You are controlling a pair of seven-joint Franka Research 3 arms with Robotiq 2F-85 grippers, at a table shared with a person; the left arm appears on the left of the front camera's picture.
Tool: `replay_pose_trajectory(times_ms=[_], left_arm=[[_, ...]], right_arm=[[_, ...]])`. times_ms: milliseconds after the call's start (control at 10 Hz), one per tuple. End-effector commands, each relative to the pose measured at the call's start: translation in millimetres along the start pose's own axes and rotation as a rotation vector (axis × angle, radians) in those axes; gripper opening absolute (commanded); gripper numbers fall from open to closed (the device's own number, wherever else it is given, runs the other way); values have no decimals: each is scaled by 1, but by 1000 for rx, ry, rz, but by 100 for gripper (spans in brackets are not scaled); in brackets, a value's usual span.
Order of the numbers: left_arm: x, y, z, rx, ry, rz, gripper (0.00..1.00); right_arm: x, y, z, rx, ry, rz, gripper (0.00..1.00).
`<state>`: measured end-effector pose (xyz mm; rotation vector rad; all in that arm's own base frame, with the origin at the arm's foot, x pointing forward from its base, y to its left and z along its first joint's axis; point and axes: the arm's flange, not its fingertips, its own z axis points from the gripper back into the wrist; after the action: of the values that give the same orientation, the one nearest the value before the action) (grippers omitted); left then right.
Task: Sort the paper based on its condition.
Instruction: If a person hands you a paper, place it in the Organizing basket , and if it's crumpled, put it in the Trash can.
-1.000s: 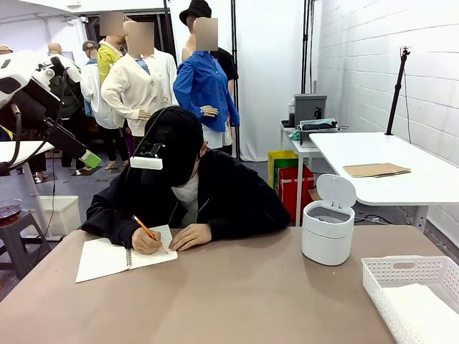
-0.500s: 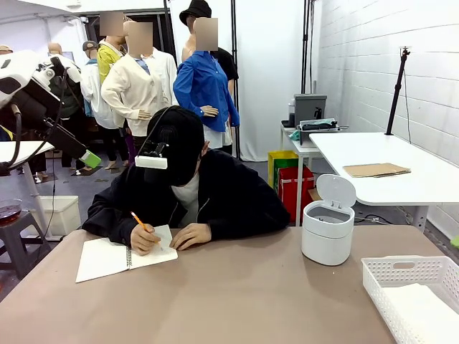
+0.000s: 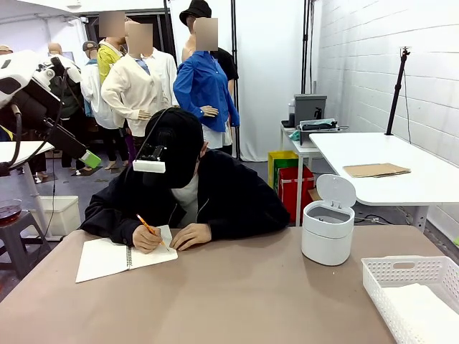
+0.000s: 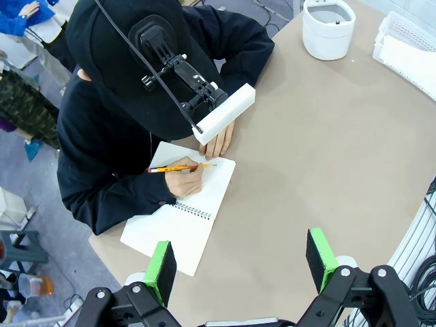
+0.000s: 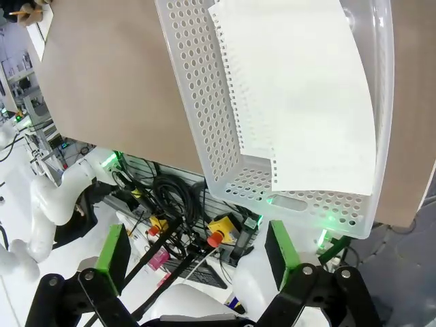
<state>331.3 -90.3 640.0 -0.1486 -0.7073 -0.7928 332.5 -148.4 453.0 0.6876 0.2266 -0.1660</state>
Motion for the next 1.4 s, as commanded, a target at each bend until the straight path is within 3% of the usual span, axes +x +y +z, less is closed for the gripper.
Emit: replay_pose_trajectory(times_ms=[0,500,600,700,1000,1300], left_arm=[[-1,-1,0,6,9,2,100],[-1,-1,0,6,9,2,100],[-1,-1,0,6,9,2,100],[-1,-1,0,6,9,2,100],[-1,-1,0,6,9,2,100],[-1,-1,0,6,9,2,100]], right_arm=[[-2,0,2,-12,12,-18,100],[-2,0,2,-12,12,-18,100],[0,0,0,0,0,-1,100],[-9,10,-4,-18,-20,102,100],[-17,78,-16,-47,19,415,100],[-10,166,-17,-170,31,677,100]])
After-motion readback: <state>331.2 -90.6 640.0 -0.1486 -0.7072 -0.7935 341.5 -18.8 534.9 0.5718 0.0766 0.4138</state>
